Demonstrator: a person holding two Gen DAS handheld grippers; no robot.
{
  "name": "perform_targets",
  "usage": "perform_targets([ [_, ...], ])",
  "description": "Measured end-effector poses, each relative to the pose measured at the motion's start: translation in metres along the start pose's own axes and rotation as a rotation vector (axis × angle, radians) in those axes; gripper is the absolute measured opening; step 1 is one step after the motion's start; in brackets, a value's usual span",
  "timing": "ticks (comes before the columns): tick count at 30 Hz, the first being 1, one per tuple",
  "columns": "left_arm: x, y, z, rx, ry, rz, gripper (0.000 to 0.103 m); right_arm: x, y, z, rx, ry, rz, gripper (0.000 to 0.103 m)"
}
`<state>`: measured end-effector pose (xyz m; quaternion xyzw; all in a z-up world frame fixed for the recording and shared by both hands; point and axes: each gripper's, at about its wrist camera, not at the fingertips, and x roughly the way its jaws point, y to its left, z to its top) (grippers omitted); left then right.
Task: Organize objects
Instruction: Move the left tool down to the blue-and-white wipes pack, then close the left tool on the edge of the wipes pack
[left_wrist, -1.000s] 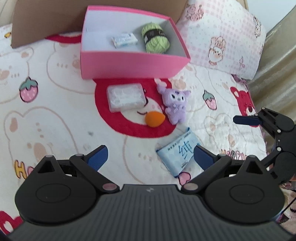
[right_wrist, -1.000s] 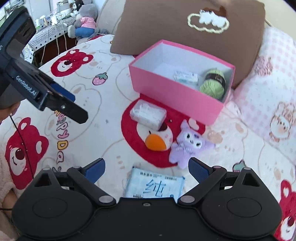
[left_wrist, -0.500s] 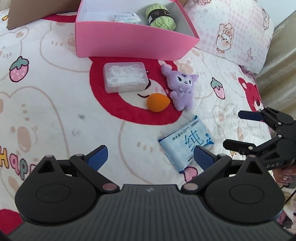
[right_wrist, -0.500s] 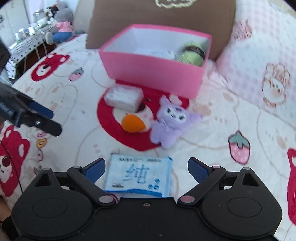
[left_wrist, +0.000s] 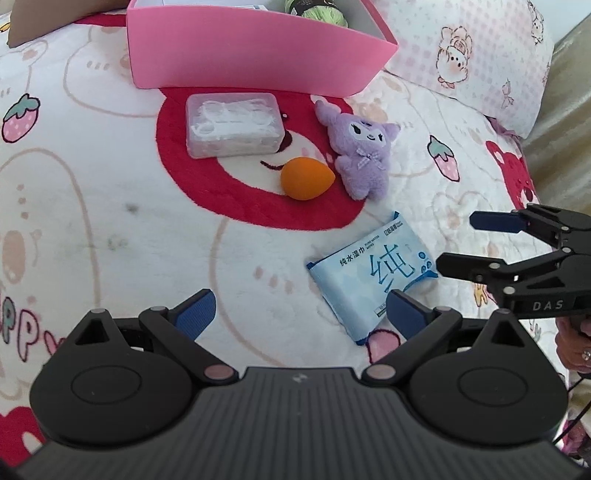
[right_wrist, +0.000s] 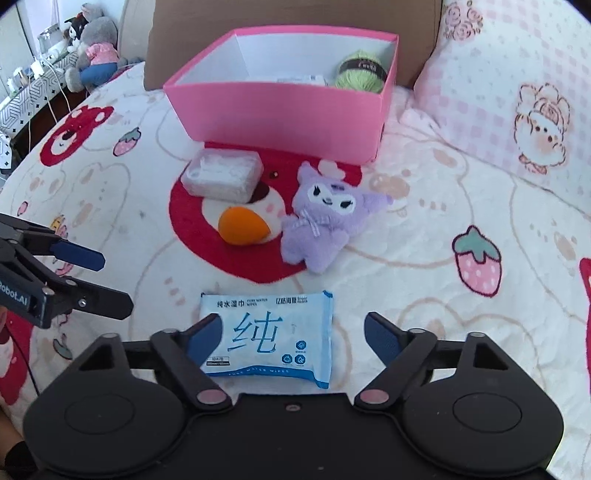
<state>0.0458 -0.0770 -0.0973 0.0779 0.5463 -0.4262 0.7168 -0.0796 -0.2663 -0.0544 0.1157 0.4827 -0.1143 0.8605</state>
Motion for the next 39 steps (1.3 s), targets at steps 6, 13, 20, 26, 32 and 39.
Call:
perform_targets([
  [6, 0.019, -0.006, -0.006, -0.002, 0.014, 0.015, 0.098, 0.022, -0.011, 0.000, 0.054, 0.031, 0.011, 0.063],
  [13, 0.032, -0.011, -0.012, 0.002, 0.018, 0.013, 0.098, 0.027, -0.016, 0.004, 0.048, 0.028, 0.027, 0.051],
  [20, 0.044, -0.018, -0.012, 0.015, 0.026, 0.036, 0.094, 0.035, -0.021, -0.003, 0.064, 0.057, 0.041, 0.051],
  [26, 0.053, -0.020, -0.014, -0.005, 0.043, 0.021, 0.091, 0.043, -0.027, -0.008, 0.097, 0.098, 0.044, 0.051],
  [32, 0.062, -0.024, -0.017, -0.010, 0.037, 0.027, 0.091, 0.048, -0.032, -0.012, 0.117, 0.124, 0.025, 0.051],
  [39, 0.066, -0.030, -0.018, 0.016, 0.033, 0.059, 0.091, 0.050, -0.038, -0.018, 0.212, 0.137, 0.095, 0.052],
])
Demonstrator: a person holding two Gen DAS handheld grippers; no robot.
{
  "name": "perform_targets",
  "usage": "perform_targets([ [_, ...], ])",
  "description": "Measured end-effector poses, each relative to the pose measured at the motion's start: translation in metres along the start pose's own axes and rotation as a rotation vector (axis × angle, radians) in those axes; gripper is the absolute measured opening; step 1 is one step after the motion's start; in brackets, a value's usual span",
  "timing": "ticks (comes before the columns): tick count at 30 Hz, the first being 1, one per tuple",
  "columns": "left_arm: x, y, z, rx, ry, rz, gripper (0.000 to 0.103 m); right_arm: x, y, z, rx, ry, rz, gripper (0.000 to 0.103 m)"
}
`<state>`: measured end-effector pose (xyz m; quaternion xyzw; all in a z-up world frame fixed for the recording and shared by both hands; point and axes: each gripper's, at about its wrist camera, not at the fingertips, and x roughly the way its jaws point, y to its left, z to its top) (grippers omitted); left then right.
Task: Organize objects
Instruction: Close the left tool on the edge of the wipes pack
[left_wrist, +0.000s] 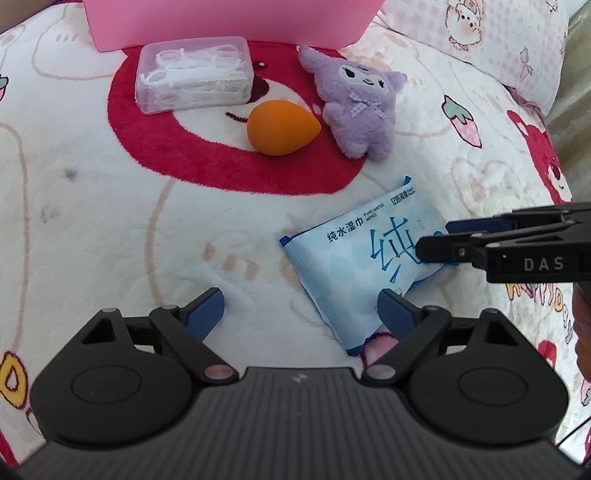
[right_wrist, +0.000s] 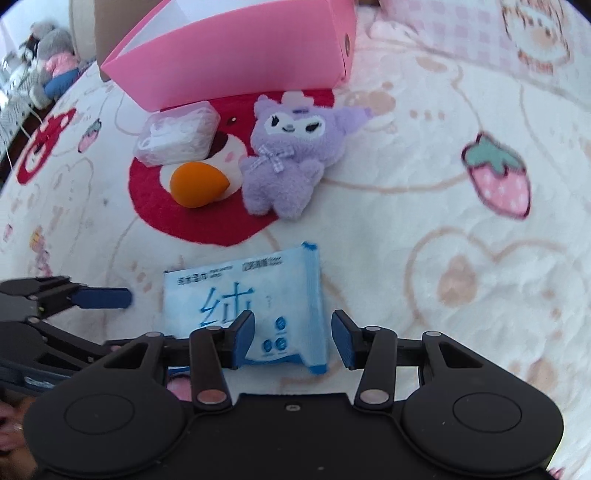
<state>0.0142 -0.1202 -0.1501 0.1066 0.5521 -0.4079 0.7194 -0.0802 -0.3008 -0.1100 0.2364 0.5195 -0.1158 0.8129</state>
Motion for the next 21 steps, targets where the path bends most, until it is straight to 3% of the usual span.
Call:
perform_targets([
  [7, 0.002, 0.001, 0.001, -0.006, 0.012, 0.002, 0.090, 0.001, 0.005, -0.006, -0.043, -0.016, -0.008, 0.053],
  [10, 0.001, 0.002, 0.000, -0.035, 0.003, 0.010, 0.085, 0.003, 0.002, -0.007, -0.014, -0.007, 0.014, 0.052],
  [12, 0.001, -0.001, 0.004, -0.033, 0.010, 0.007, 0.074, 0.005, 0.000, -0.006, 0.017, 0.010, 0.046, 0.052],
  [14, 0.001, 0.000, 0.010, -0.052, 0.026, -0.092, 0.056, 0.007, 0.005, -0.006, -0.012, 0.013, 0.032, 0.052],
  [16, 0.005, 0.004, 0.013, -0.106, 0.060, -0.160, 0.052, 0.007, 0.009, -0.006, -0.028, 0.012, 0.022, 0.053],
  [18, 0.007, 0.005, 0.013, -0.123, 0.060, -0.138, 0.040, 0.006, 0.009, -0.007, -0.027, 0.009, 0.019, 0.053],
  [21, 0.005, 0.010, 0.010, -0.150, 0.054, -0.145, 0.037, 0.006, 0.012, -0.009, -0.041, 0.000, 0.001, 0.053],
])
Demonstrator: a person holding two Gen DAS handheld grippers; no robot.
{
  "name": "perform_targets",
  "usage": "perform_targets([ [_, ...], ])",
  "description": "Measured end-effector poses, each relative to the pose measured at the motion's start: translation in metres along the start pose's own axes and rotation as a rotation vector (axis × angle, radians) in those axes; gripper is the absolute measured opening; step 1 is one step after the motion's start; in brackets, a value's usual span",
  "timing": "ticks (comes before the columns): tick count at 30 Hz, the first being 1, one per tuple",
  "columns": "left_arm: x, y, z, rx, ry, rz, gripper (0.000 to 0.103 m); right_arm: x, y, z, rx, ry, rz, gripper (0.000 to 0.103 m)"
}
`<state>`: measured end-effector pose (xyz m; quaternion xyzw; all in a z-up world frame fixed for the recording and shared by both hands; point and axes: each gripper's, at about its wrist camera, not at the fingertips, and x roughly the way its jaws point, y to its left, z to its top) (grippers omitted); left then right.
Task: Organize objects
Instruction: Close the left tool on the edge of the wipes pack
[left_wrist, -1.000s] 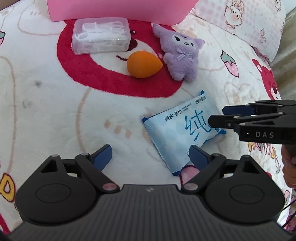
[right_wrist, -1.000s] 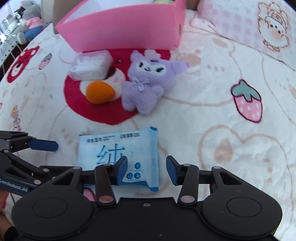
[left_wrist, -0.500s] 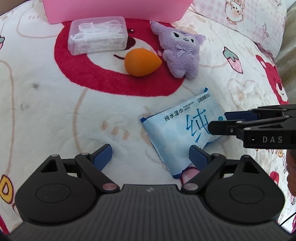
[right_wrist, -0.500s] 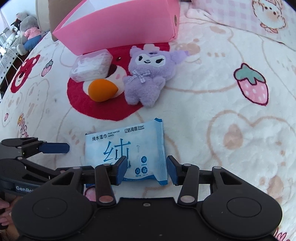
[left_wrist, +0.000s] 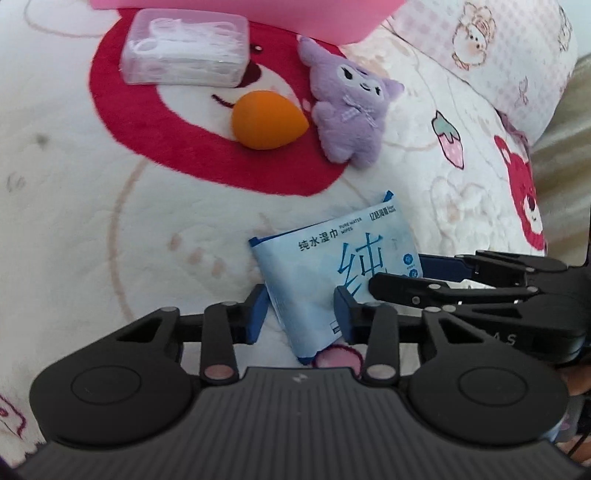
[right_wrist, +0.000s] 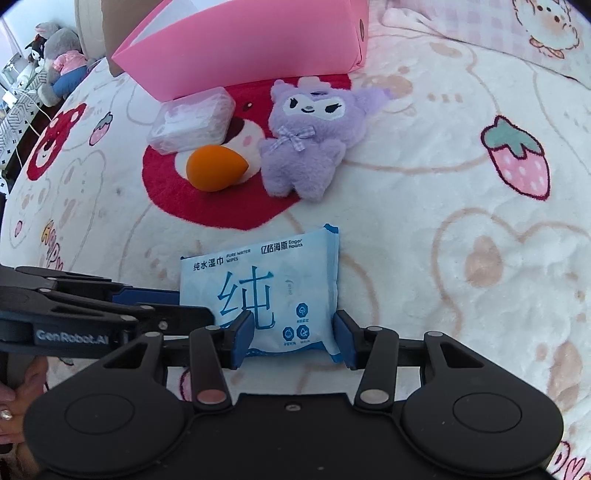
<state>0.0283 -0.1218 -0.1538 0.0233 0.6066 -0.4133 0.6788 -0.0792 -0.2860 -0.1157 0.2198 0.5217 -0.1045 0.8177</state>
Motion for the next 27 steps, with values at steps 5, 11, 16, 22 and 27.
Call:
perform_targets([
  [5, 0.003, 0.003, -0.002, -0.016, -0.001, -0.008, 0.037, 0.001, 0.007, 0.000, -0.057, -0.007, -0.035, 0.055],
  [11, 0.004, -0.003, -0.002, 0.001, -0.028, -0.019, 0.034, 0.002, 0.009, -0.002, -0.062, -0.014, -0.037, 0.057],
  [16, 0.001, 0.002, -0.001, -0.024, -0.033, -0.067, 0.035, 0.000, 0.010, -0.004, -0.077, -0.026, -0.024, 0.057],
  [22, 0.000, -0.004, -0.003, -0.008, -0.040, -0.051, 0.037, 0.000, 0.022, -0.009, -0.149, -0.035, -0.036, 0.060],
  [27, -0.004, -0.005, -0.004, -0.010, -0.040, -0.049, 0.037, -0.003, 0.024, -0.010, -0.160, -0.036, -0.033, 0.060],
])
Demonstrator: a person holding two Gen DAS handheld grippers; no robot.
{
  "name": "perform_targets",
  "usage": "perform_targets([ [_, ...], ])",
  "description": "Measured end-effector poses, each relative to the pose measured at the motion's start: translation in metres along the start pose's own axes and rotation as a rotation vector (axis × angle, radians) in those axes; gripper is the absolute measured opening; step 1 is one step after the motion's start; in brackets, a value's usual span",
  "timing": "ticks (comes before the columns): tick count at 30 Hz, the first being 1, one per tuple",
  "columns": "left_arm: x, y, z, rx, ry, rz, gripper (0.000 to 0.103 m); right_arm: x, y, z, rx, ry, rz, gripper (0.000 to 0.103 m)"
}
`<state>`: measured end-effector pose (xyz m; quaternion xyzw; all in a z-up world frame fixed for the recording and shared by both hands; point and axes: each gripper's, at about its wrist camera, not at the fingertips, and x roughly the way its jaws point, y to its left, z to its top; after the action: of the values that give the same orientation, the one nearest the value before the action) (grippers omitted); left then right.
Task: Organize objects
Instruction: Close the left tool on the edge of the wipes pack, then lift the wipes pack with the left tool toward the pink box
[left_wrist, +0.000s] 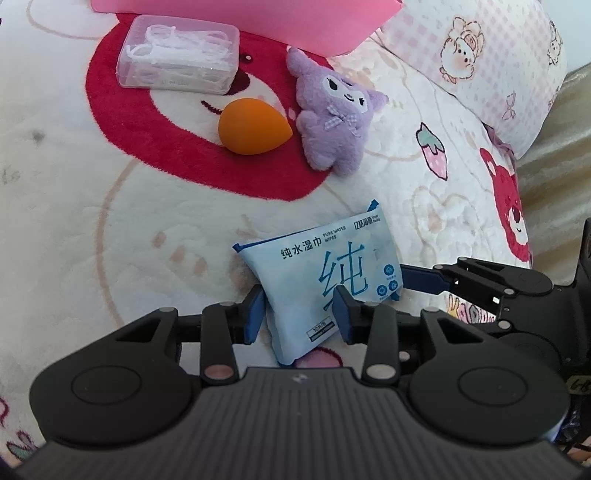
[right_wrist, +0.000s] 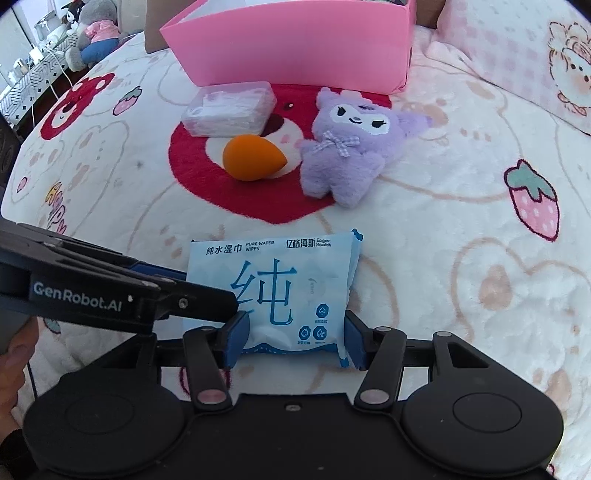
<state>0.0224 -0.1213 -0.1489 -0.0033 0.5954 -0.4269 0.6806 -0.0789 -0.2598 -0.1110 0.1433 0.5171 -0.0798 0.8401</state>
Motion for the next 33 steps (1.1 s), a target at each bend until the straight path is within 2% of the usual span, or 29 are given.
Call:
perform_targets([
  [10, -0.009, -0.001, -0.004, -0.007, 0.001, 0.007, 0.039, -0.004, 0.010, -0.004, -0.024, -0.002, -0.003, 0.061],
  [17, -0.020, 0.017, 0.002, -0.069, 0.019, -0.066, 0.040, -0.014, 0.017, -0.002, -0.034, -0.013, 0.022, 0.063],
  [33, -0.066, 0.018, 0.003, -0.074, -0.032, -0.046, 0.043, -0.038, 0.058, 0.010, -0.116, -0.060, 0.012, 0.075],
])
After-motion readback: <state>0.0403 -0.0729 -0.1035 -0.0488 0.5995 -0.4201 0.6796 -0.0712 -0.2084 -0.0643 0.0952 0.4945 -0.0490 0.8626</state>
